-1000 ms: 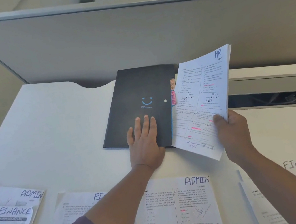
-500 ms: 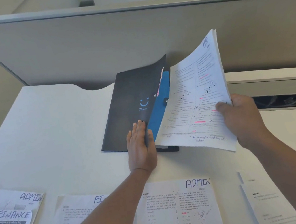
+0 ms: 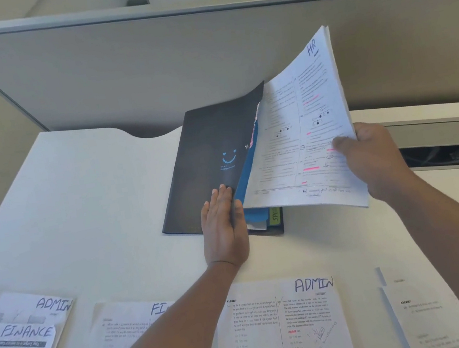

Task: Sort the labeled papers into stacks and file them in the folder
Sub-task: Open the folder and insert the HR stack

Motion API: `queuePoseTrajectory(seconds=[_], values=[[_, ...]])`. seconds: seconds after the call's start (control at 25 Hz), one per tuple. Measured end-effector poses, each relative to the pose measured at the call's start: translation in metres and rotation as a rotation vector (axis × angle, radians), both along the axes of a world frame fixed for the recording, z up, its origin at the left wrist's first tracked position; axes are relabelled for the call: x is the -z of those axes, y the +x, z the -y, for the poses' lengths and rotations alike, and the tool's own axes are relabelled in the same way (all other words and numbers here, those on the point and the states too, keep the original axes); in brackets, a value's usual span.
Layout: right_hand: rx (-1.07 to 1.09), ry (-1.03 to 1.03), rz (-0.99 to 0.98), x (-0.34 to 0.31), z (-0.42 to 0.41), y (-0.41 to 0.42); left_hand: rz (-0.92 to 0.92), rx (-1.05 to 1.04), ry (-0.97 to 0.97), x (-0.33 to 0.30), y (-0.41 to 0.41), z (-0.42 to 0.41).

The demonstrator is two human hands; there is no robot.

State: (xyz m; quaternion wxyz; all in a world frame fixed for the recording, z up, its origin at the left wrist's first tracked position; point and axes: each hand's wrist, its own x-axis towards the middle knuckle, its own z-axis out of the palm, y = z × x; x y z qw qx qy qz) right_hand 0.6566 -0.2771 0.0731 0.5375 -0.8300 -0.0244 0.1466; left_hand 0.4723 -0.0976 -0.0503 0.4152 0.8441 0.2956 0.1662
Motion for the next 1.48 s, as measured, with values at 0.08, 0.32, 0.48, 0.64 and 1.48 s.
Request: queuePoseTrajectory(seconds=[0.08,0.32,0.48,0.64,1.48], values=[[0.002,0.003,-0.022,0.012,-0.005,-0.006,-0.009,0.001,0.007,-0.001,0.0,0.001],[0.012,0.049,-0.122,0.031,-0.01,-0.016,-0.018,0.009,0.031,-0.002,0.001,0.0],[-0.011,0.069,-0.148,0.033,-0.016,-0.012,-0.012,0.021,0.049,-0.001,0.001,0.0],[-0.006,0.097,-0.187,0.038,-0.03,-0.012,-0.06,0.066,0.14,0.002,0.001,-0.002],[-0.08,0.03,-0.127,0.078,-0.046,-0.05,-0.116,0.207,0.376,-0.002,-0.001,-0.001]])
